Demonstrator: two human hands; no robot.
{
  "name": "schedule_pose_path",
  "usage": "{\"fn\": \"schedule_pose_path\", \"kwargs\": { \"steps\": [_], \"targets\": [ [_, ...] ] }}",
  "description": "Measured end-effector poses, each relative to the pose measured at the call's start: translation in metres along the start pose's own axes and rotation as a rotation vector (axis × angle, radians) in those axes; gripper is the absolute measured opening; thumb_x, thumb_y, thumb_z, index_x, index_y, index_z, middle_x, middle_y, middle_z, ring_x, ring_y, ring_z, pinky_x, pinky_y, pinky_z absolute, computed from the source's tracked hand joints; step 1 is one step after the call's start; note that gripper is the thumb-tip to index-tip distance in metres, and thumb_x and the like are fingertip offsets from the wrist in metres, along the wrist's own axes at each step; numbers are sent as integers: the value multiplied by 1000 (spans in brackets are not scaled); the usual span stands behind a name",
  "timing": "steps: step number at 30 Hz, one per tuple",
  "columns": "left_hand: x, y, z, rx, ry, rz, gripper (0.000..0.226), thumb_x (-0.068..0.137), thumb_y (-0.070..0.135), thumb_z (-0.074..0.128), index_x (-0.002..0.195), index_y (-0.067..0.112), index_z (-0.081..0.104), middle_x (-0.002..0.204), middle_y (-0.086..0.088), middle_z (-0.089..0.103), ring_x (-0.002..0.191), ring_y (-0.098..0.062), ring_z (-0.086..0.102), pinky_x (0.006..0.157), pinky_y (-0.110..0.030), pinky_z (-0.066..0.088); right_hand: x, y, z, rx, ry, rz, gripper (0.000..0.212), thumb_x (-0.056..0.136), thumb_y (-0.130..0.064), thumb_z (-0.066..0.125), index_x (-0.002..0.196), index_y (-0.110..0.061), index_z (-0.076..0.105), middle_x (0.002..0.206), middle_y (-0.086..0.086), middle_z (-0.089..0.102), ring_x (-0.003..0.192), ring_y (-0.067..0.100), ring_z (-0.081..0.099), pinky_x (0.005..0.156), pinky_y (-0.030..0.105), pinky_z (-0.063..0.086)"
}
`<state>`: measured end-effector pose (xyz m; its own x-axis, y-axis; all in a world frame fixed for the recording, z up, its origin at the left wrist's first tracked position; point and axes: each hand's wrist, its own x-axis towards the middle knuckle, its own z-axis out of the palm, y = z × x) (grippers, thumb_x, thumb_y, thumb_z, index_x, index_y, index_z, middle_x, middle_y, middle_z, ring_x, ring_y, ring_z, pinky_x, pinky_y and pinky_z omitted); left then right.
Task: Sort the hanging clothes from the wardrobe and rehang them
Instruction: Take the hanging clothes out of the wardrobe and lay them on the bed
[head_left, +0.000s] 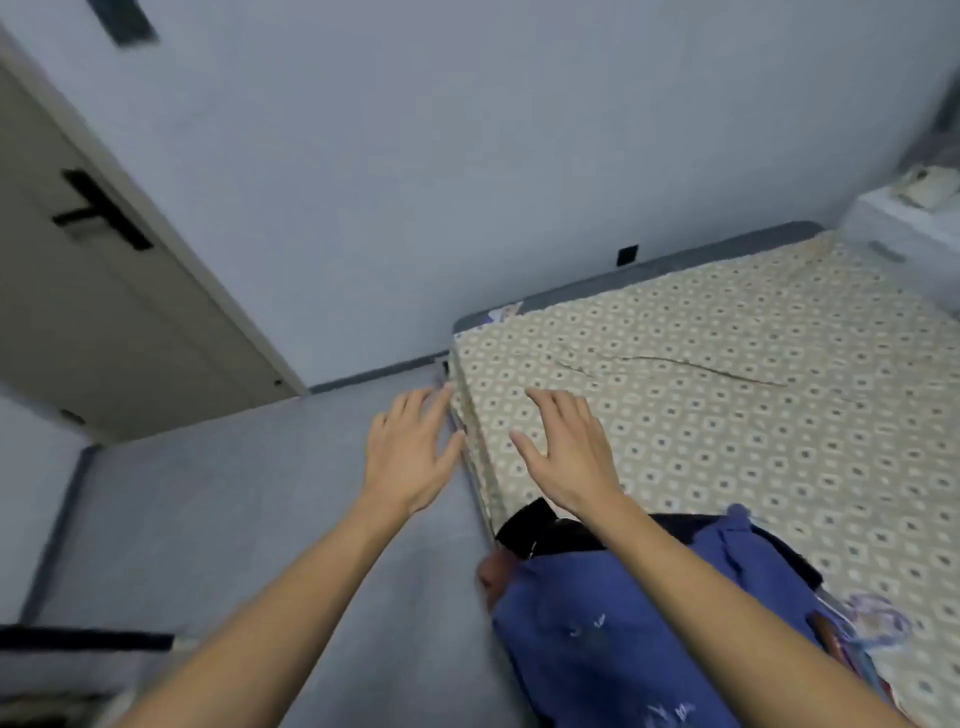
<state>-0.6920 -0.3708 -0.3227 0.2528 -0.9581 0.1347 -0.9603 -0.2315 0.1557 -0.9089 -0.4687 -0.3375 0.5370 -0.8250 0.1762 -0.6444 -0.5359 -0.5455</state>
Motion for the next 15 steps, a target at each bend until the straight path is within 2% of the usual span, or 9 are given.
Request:
{"fn": "schedule_pose_path", "kwargs": {
  "steps": [7, 15],
  "targets": [
    [-209, -178, -99, 90, 179, -436, 66, 100, 57, 38, 159, 26, 37, 147, -4, 51, 135, -25, 45, 101, -45, 44, -29, -256, 91, 71, -150, -454, 61, 99, -60, 45, 147, -22, 49, 135, 0, 55, 124, 25, 49, 102, 45, 43],
    [-445, -278, -171, 192, 333, -852, 64, 102, 57, 42, 158, 26, 39, 147, -3, 52, 136, -26, 47, 102, -46, 47, -136, -479, 183, 183, -372, -881, 62, 103, -63, 42, 150, -24, 44, 134, -3, 54, 123, 22, 51, 98, 42, 47]
  ]
}}
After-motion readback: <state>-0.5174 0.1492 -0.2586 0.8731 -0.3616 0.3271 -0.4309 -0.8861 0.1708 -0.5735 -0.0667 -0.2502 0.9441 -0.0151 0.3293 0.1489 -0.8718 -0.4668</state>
